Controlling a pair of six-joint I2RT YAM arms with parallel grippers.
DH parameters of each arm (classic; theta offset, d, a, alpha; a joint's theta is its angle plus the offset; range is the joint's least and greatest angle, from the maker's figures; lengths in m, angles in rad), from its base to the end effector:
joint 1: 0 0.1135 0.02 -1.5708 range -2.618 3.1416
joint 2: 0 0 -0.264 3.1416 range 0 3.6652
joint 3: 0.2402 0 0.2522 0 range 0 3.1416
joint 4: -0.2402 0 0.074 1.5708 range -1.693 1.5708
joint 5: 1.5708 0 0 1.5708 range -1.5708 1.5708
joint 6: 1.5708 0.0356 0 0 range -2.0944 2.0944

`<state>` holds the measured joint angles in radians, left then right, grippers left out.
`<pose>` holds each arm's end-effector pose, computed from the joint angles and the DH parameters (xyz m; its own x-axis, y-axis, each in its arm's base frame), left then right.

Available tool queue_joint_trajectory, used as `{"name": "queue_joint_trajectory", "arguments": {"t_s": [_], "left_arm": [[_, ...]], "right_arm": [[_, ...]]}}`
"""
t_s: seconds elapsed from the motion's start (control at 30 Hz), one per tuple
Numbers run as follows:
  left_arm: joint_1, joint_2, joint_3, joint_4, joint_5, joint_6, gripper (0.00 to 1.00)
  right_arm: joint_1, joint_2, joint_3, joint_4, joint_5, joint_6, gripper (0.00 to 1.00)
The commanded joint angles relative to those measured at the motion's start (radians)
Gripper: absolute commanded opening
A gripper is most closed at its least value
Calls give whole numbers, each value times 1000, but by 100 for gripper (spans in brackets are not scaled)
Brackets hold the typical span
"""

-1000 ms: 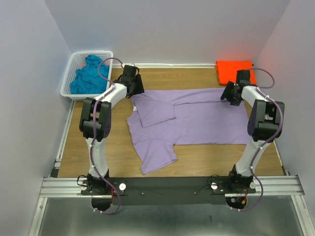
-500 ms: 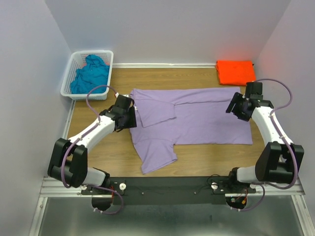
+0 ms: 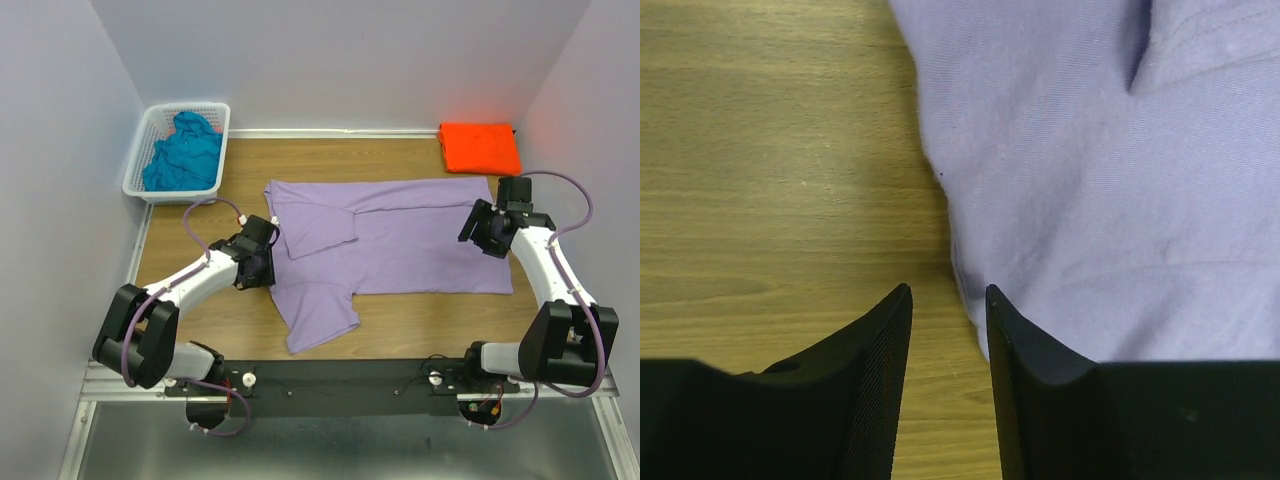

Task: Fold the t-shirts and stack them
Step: Fold the tshirt

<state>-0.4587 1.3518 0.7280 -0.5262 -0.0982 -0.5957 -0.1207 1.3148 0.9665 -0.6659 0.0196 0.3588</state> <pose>0.2178 -0.1037 0.1769 -0.9045 -0.1761 -0.3883 -0.1242 0.9801 -0.1551 0.2598 -0.0322 0.2486 -0.7433 0.4438 -0.5005 0.4183 0.8923 0.1699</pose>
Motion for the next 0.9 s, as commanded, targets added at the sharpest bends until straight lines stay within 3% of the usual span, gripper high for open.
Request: {"name": "queue_joint_trajectory", "arguments": {"t_s": [0.0, 0.4, 0.5, 0.6, 0.63, 0.87], "left_arm": [[-9, 12, -21, 41, 18, -29, 43], [-24, 75, -53, 60, 8, -42, 40], [-24, 86, -55, 61, 8, -39, 31], [-26, 86, -55, 61, 2, -38, 14], [-24, 84, -52, 58, -4, -38, 3], [-26, 49, -52, 48, -35, -49, 0]], "right_arm": [[-2, -23, -17, -21, 0, 15, 73], [-2, 3, -18, -21, 29, 29, 73], [-2, 8, -20, -23, 39, 37, 73], [-2, 17, -29, -26, 46, 54, 73], [-2, 27, -32, -32, 49, 58, 73], [-108, 46, -86, -72, 56, 111, 74]]}}
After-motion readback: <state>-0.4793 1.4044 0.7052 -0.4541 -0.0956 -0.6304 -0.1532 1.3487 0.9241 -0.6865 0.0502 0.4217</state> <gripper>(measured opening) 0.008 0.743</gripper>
